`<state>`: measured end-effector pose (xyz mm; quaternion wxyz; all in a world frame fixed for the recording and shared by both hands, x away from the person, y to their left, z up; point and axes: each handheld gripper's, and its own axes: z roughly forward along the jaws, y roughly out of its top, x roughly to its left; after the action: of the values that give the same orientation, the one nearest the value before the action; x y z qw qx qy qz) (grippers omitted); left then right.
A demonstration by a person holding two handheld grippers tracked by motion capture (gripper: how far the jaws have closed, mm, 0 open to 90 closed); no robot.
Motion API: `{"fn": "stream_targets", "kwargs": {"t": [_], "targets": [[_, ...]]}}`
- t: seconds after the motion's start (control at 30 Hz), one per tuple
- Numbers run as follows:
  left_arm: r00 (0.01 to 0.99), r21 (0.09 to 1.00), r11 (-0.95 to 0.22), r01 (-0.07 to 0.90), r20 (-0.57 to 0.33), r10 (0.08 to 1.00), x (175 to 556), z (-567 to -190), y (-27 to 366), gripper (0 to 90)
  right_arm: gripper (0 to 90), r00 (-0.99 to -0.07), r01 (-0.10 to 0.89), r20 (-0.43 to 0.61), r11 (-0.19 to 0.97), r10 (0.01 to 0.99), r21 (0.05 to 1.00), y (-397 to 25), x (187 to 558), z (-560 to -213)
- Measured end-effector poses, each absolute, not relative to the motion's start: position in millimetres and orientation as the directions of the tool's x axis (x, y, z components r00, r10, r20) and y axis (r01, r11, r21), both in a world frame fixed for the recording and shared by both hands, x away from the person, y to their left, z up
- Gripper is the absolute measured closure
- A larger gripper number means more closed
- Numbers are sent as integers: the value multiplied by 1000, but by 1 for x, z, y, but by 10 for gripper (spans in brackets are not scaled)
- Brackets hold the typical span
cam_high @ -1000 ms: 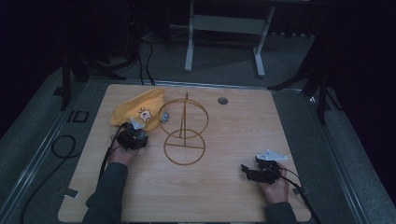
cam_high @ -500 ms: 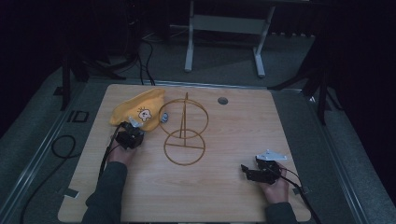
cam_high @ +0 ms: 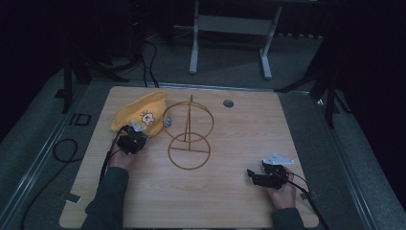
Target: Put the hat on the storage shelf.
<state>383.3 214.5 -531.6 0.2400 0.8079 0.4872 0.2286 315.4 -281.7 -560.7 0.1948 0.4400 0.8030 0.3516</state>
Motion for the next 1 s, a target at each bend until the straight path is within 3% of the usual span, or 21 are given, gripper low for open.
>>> {"fn": "stream_targets", "kwargs": {"t": [1.0], "targets": [[409,691,-348,634,83,909,380,-448,226,856,238,-537,570,-3,366,844,735,-282,315,-561]]}}
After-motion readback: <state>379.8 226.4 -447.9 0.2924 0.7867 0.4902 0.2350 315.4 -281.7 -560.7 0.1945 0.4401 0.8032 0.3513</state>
